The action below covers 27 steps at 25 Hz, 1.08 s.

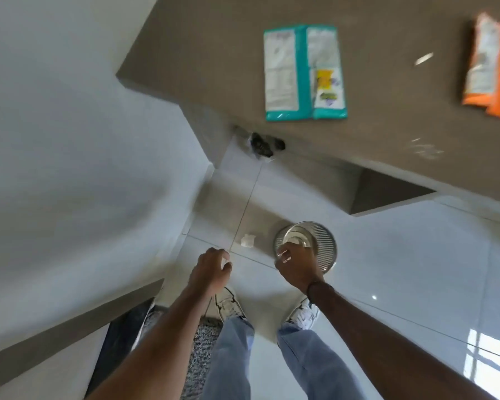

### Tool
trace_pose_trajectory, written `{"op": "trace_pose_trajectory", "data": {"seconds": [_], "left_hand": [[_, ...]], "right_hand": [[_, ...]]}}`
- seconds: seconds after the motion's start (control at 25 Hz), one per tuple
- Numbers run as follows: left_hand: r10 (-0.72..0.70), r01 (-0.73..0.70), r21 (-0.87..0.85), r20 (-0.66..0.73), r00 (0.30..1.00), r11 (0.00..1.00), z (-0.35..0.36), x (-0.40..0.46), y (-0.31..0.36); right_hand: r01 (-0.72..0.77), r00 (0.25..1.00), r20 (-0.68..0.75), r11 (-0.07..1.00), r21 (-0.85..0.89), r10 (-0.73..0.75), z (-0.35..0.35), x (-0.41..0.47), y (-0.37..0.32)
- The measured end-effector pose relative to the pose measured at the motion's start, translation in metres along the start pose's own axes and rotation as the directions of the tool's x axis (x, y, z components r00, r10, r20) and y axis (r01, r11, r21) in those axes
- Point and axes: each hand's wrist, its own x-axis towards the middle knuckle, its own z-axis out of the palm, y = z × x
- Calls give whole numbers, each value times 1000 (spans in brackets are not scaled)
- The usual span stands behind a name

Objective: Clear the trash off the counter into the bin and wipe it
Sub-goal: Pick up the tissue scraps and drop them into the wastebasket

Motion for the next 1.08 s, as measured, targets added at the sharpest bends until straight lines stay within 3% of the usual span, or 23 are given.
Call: {"op": "trace_pose_trajectory", "data": {"seconds": [0.32, 0.48, 0.68, 0.76, 0.88, 1.0, 1.08], "left_hand": [[-75, 71, 61, 70, 995, 996, 163, 201, -181], [-85, 79, 66, 84, 993, 995, 238, 279, -231], [-72, 63, 77, 112, 991, 995, 293, 319, -267], [-113, 106, 59, 126, 986, 993, 292, 308, -268], [-153, 152, 21, 146, 977, 988, 262, 273, -247], [-133, 148, -143, 110, 985, 979, 207, 221, -190], [-90, 109, -305, 74, 993, 946, 162, 175, -134]], "right_hand": [[69, 996, 74, 979, -192, -56, 244, 224, 84], [145, 972, 226, 922, -358, -65, 321, 316, 109], [303, 942, 303, 751, -587, -143, 389, 353, 130], [298, 934, 344, 742, -601, -96, 391, 337, 137], [146, 950, 312, 872, -467, 8, 357, 293, 127], [-38, 970, 236, 997, -74, 54, 295, 230, 94], [-177, 960, 257, 950, 258, 110, 238, 180, 64]]}}
